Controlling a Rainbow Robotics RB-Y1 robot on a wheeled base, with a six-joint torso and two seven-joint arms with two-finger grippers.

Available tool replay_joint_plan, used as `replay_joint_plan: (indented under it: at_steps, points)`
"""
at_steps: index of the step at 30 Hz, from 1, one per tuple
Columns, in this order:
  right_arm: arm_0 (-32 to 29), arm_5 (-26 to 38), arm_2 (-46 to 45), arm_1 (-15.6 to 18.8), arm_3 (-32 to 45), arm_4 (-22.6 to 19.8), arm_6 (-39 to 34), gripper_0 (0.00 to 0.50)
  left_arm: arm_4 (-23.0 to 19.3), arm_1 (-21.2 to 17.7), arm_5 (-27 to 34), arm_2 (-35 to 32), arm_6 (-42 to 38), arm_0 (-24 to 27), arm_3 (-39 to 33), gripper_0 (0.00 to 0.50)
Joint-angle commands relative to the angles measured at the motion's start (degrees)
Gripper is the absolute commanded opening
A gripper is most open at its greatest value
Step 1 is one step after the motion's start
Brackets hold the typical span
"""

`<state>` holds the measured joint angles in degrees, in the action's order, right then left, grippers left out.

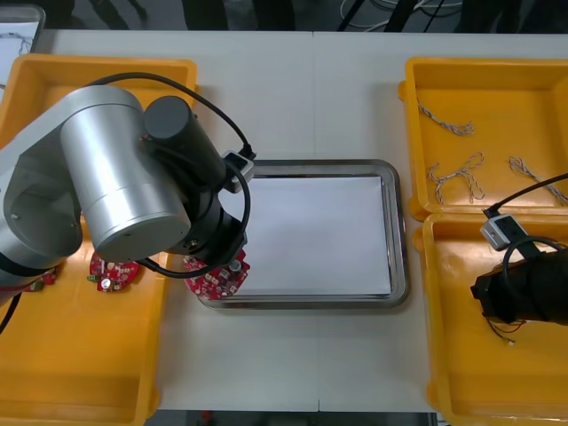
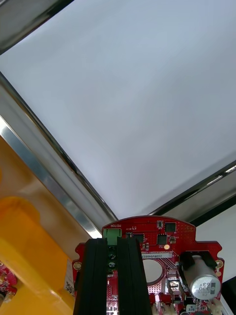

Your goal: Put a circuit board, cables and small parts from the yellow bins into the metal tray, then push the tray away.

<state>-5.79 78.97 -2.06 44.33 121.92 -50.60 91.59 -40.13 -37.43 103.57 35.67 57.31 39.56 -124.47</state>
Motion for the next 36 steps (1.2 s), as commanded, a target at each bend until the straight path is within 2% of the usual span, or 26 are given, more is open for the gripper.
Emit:
replay_joint_plan:
  at_steps: [1,4,11,12,13,14,16,17,18,28,32,36]
  points:
    - [1.6,0.4,1.2,-0.6,1.7,1.1,-3.3,0.000,2.0,2.9,-2.1,2.6,-9.3,2.9,1.7,0.000]
    - [1.5,0.7,1.2,-0.7,1.7,1.7,-3.3,0.000,3.1,3.3,-3.9,4.6,-12.4,3.3,2.6,0.000]
    - [1.3,1.6,1.2,-0.9,1.7,2.9,-3.4,0.000,4.4,3.6,-7.8,6.5,-13.2,3.3,6.0,0.000]
    - [1.3,1.6,1.2,-1.1,1.7,3.1,-3.5,0.050,5.4,3.6,-9.0,7.3,-13.4,3.3,6.7,0.000]
    - [1.3,1.6,1.2,-1.0,1.7,3.3,-3.6,0.164,6.4,3.6,-10.1,8.2,-13.5,3.3,7.6,0.000]
    - [1.3,1.6,1.2,-1.0,1.7,3.3,-3.7,0.226,6.8,3.6,-10.6,8.5,-13.6,3.3,8.1,0.000]
    - [1.3,1.6,1.2,-1.0,1.7,3.5,-3.8,0.428,7.3,3.6,-12.7,9.6,-14.2,3.4,9.9,0.000]
    - [1.3,1.6,1.2,-1.0,1.7,3.6,-3.8,0.475,7.4,3.6,-13.2,9.7,-14.3,3.4,10.4,0.000]
    - [1.3,1.5,1.2,-1.1,1.7,3.7,-3.9,0.500,7.3,3.6,-14.0,9.8,-14.5,3.4,11.0,0.000]
    - [1.9,2.4,0.0,-1.0,1.7,3.2,-5.1,0.500,7.9,3.5,-16.0,11.1,-15.9,3.4,12.9,0.000]
    - [3.4,6.2,-2.7,-1.0,2.3,3.0,-5.7,0.500,7.9,3.5,-17.6,11.3,-16.3,3.3,14.2,0.000]
    - [5.3,12.6,-6.8,-1.0,4.3,2.6,-6.8,0.500,8.7,3.5,-17.8,11.7,-16.4,3.4,14.4,0.000]
